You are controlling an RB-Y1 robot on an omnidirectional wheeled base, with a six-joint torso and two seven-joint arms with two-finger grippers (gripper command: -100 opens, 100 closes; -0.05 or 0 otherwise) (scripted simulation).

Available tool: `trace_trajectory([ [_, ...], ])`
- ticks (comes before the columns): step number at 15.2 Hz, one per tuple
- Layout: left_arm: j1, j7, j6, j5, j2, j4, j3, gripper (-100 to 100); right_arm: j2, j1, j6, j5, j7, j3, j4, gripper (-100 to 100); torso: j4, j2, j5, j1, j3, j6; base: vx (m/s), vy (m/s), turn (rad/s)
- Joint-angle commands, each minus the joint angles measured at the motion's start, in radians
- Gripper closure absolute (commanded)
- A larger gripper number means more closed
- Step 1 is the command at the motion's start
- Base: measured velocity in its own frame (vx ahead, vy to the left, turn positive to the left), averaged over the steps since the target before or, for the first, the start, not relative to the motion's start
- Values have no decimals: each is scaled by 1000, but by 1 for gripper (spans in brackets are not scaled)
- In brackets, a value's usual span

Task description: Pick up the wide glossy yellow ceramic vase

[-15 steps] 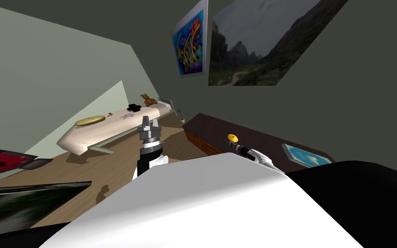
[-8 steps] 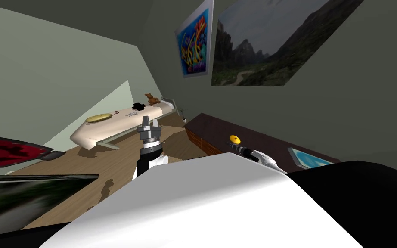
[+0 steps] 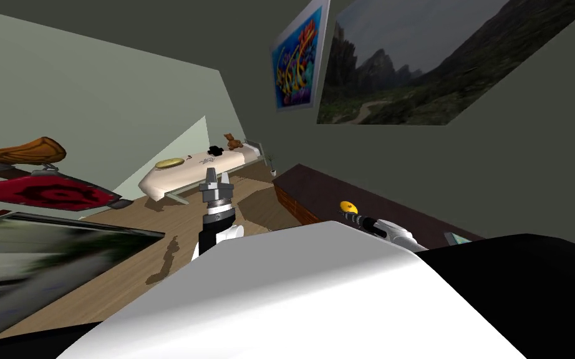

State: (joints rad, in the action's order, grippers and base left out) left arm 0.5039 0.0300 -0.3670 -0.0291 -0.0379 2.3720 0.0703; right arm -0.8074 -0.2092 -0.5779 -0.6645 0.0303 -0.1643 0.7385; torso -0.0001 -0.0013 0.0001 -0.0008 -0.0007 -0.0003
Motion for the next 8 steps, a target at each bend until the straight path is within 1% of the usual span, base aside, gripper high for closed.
trace_trajectory([
  [1,0,0,0,0,0,0,0,0,-11,4,6,-19,2,-4,-46,-100,0,0,0,0,0,0,15,-1,195],
  [2,0,0,0,0,0,0,0,0,-29,14,6,-43,5,-8,-71,-100,0,0,0,0,0,0,16,0,258],
  [3,0,0,0,0,0,0,0,0,-29,14,6,-43,5,-8,-70,-100,0,0,0,0,0,0,17,-5,221],
  [4,0,0,0,0,0,0,0,0,-29,14,6,-43,5,-8,-76,-100,0,0,0,0,0,0,13,-9,71],
  [5,0,0,0,0,0,0,0,0,-29,14,6,-43,5,-8,-97,-100,0,0,0,0,0,1,7,-5,-22],
  [6,0,0,0,0,0,0,0,0,-29,14,6,-43,5,-8,-100,-100,0,0,0,0,0,1,3,-1,-35],
  [7,0,0,0,0,0,0,0,0,-46,23,6,-65,8,-11,-127,-100,0,1,0,0,0,1,3,3,149],
  [8,0,0,0,0,0,0,0,0,-46,23,6,-65,8,-11,-151,-100,0,1,0,0,0,0,8,-2,208],
])
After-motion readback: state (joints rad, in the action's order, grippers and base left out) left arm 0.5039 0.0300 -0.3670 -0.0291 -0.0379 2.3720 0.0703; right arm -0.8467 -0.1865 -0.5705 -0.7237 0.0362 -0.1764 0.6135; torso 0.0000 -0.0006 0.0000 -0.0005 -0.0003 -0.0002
